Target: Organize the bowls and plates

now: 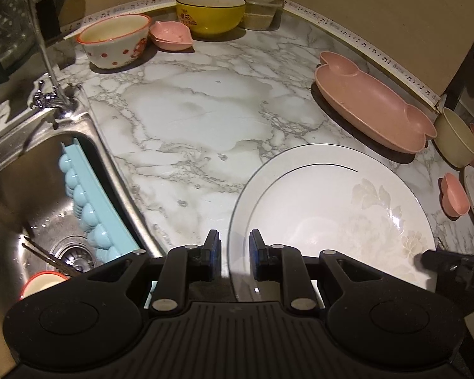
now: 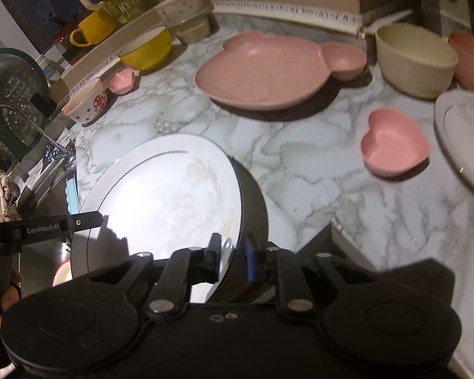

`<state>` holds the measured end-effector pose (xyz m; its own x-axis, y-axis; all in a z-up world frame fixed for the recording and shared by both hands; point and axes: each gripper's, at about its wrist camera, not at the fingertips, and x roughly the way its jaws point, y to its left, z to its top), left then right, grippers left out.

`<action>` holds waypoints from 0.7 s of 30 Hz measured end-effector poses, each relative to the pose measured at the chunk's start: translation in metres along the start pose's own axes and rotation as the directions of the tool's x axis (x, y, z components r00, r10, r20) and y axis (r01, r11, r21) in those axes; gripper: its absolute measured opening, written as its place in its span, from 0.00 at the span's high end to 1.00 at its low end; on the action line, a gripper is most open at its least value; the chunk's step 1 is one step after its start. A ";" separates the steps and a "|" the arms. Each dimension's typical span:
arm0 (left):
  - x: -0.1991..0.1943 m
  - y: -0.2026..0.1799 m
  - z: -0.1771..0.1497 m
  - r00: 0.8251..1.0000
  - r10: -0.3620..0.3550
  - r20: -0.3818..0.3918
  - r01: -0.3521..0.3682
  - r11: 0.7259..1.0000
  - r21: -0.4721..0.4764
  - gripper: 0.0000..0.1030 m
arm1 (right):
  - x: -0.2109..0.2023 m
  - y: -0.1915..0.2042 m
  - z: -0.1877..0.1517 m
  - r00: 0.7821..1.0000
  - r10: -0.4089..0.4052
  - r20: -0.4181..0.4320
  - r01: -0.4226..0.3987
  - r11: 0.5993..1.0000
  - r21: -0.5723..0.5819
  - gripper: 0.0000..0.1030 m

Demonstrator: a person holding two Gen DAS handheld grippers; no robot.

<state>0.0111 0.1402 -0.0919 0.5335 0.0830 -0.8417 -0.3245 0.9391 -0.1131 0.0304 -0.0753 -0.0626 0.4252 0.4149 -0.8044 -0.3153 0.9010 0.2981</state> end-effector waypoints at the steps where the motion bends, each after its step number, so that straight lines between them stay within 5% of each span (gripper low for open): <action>1: -0.003 0.001 0.000 1.000 -0.001 0.004 0.001 1.000 0.000 0.81 | -0.002 0.000 0.001 1.000 -0.006 0.008 0.006 1.000 -0.005 0.81; 6: -0.023 -0.003 0.000 0.998 -0.020 0.058 0.019 1.000 0.012 0.77 | -0.017 0.000 0.003 0.998 -0.020 0.052 0.021 0.999 -0.024 0.74; 9: -0.036 -0.013 0.002 0.994 -0.045 0.101 0.041 0.999 0.036 0.65 | -0.026 0.000 0.003 0.997 -0.019 0.077 0.021 0.999 -0.025 0.69; 11: -0.044 -0.021 0.004 0.990 -0.060 0.131 0.054 0.997 0.048 0.44 | -0.033 -0.001 0.004 0.995 -0.023 0.096 0.026 0.999 -0.031 0.68; 21: -0.055 -0.081 0.011 0.970 -0.150 0.189 0.119 0.979 0.165 0.35 | -0.072 -0.025 0.007 0.977 -0.067 0.202 0.073 0.997 -0.021 0.44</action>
<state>0.0167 0.0630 -0.0304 0.7140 0.0025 -0.7001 -0.1251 0.9844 -0.1241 0.0137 -0.1265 -0.0086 0.6084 0.3703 -0.7019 -0.3008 0.9261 0.2279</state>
